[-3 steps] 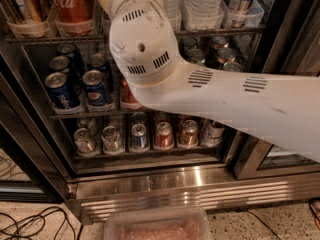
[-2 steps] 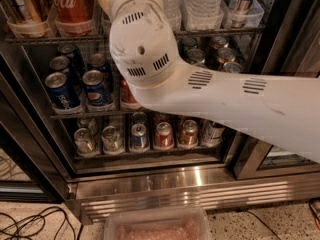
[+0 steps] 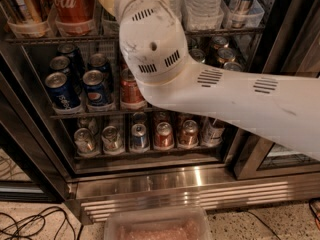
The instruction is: Pick green can from top shelf of fridge
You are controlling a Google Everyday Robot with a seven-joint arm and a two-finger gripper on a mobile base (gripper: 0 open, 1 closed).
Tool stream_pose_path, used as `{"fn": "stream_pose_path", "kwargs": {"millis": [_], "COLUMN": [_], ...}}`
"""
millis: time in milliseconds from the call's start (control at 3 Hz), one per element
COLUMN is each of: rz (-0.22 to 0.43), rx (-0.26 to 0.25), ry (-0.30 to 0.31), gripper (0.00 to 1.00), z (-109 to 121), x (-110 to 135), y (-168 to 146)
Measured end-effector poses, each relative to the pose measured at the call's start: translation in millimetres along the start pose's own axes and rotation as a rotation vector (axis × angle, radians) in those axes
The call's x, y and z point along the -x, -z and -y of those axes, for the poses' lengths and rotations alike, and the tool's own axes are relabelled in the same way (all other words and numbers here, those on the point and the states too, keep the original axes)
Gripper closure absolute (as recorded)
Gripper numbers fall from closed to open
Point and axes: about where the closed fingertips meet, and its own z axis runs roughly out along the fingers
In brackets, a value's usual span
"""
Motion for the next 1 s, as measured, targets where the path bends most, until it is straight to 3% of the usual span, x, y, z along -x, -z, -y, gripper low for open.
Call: {"fn": "stream_pose_path", "kwargs": {"millis": [333,1000], "rz": [0.0,0.027], "rx": [0.0,0.008], "ry": [0.0,0.091], "gripper": [1.0,1.0], "z": [0,8], "x": [0,10], "y": [0,-1]}}
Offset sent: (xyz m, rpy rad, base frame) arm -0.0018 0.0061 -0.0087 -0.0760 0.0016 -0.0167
